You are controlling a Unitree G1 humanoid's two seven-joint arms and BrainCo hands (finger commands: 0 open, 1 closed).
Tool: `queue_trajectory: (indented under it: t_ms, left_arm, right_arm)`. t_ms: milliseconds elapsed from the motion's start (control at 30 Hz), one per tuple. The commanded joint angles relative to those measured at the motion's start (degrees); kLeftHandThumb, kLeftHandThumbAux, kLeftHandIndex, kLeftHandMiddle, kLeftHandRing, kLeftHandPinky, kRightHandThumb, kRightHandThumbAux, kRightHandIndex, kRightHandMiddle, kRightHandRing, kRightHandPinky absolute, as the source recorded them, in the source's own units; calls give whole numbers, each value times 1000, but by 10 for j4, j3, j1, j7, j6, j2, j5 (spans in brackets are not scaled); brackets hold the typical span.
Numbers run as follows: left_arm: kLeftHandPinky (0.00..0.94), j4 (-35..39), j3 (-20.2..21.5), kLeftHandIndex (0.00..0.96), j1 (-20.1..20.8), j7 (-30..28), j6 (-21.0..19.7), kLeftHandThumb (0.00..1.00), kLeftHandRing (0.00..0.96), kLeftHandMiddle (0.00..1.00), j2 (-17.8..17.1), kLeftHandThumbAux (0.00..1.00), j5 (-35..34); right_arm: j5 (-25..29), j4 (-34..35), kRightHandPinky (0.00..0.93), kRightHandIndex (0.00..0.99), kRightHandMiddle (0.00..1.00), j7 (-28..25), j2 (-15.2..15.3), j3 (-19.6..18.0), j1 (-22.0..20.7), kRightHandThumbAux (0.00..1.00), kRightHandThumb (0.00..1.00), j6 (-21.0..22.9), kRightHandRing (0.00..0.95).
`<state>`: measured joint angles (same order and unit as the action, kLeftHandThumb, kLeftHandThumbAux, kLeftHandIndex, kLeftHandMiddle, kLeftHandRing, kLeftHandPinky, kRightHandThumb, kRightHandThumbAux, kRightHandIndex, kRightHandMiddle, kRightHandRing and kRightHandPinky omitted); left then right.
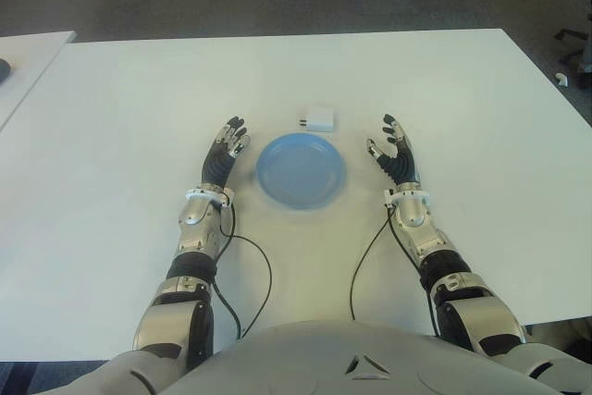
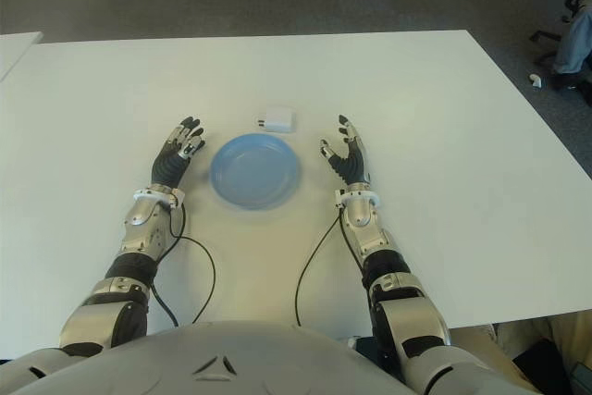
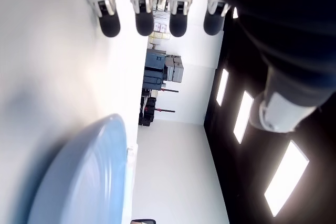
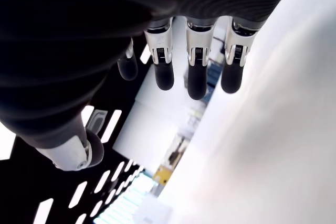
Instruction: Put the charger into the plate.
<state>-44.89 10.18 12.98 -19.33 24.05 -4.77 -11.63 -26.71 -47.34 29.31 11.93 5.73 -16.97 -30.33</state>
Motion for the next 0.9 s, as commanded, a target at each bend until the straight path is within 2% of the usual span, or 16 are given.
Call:
queue_trajectory:
  t_ms: [33,233,467,600,733,900]
  left_arm:
    - [25,-18,-7,0,-18,10,-25,51,0,0,6,591,11]
    - [28,-22,-9,0,-16,13,-26,58,0,0,9,587,11]
    - [18,-30,-9,0,-12,14,-22,63,0,0,14,586,14]
    - [15,-32,-10,0,-10,11,-21,63,0,0,16,583,14]
    - [16,-35,-9,0,-8,10,-22,64,0,0,17,578,13]
    - [14,-39,-9,0,-5,13,-21,66,0,0,19,575,14]
  right_arm:
    - [-44,-16,128,46,91,55,24,18,-34,605,325,21,107]
    - [-45,-13,74,12,41,35,52,22,-89,590,261,43,51]
    - [-35,-5,11,0,4,-55,78,39,-141,526,189,68,6]
    - [-60,-24,2,0,0,-99,87,72,-182,445,121,90,1]
    - [-79,-42,0,0,0,-105,83,98,-207,390,80,102,0]
    - [-117,-80,0,0,0,-121,73,150,-245,351,60,120,0]
